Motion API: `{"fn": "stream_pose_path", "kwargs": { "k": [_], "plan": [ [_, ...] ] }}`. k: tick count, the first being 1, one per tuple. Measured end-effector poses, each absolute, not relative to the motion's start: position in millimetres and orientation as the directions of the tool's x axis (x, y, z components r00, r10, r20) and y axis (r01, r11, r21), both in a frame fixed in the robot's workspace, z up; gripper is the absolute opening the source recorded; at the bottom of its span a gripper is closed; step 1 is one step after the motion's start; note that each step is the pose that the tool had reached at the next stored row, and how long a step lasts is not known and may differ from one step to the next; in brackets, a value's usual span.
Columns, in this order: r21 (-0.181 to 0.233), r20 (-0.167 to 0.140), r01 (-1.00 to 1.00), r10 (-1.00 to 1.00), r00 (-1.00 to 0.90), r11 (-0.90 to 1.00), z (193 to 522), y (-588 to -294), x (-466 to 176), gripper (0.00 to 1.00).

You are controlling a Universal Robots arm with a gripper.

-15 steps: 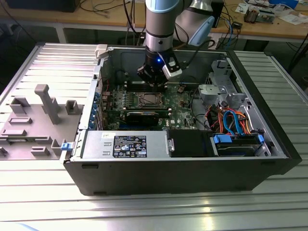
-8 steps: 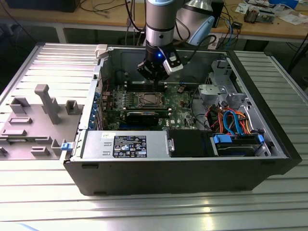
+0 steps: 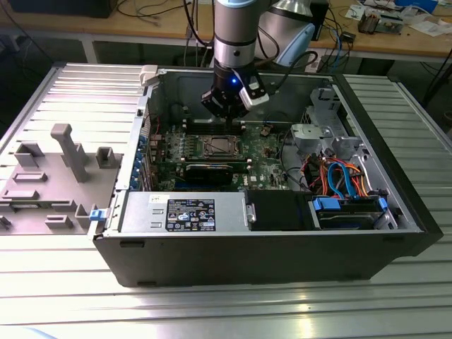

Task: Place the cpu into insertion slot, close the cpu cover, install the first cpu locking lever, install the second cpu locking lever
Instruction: 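Install the second cpu locking lever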

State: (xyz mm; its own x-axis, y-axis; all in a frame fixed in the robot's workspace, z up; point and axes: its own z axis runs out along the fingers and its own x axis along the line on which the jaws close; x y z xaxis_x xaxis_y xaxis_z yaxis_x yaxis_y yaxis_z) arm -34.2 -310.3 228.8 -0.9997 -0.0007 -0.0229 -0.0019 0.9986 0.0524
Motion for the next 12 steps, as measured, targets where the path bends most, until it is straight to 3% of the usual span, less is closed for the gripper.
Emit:
{"fn": "stream_pose_path", "kwargs": {
  "k": [12],
  "plan": [
    [0.050, -0.023, -0.002, -0.001, -1.000, 0.999, 240, -313, -34, 0.11]
  ]
}}
